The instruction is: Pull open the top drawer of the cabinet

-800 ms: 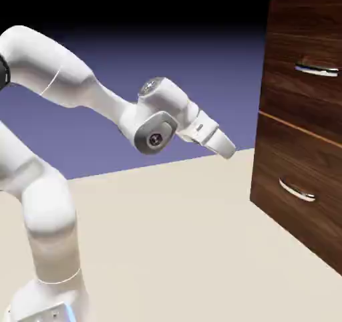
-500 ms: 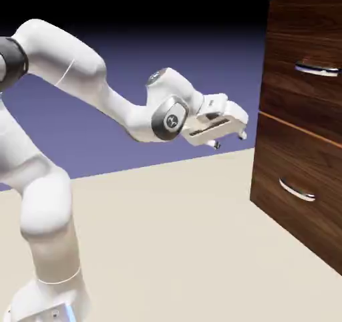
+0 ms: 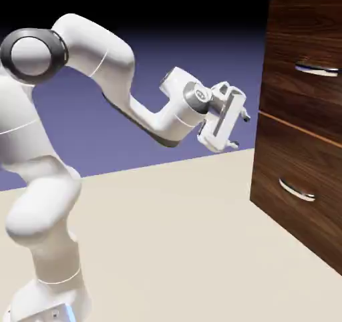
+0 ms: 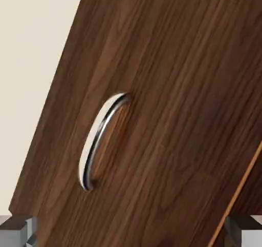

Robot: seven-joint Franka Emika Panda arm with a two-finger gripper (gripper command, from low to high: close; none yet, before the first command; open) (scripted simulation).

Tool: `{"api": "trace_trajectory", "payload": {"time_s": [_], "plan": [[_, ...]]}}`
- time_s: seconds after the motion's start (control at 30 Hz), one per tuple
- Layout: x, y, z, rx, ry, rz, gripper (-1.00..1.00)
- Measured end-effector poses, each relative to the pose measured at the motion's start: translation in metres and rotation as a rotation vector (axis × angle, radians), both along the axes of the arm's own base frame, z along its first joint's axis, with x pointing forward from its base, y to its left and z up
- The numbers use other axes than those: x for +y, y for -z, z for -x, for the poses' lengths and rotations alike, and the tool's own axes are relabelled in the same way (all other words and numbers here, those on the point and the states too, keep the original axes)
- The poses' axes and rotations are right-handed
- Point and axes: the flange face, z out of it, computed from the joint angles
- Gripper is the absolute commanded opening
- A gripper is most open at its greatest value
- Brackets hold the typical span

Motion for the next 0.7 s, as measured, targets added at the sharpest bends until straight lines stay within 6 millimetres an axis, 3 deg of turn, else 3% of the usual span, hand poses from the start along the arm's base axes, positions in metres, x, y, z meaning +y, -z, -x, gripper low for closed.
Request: {"api": "trace_trajectory", "payload": {"time_s": [0.37, 0.7], "plan": [[0.012, -0.001, -0.038, 0.01, -0.485, 0.688, 0.0], [-0.003, -0.027, -0.069, -0.046, -0.798, 1.326, 0.0]]}}
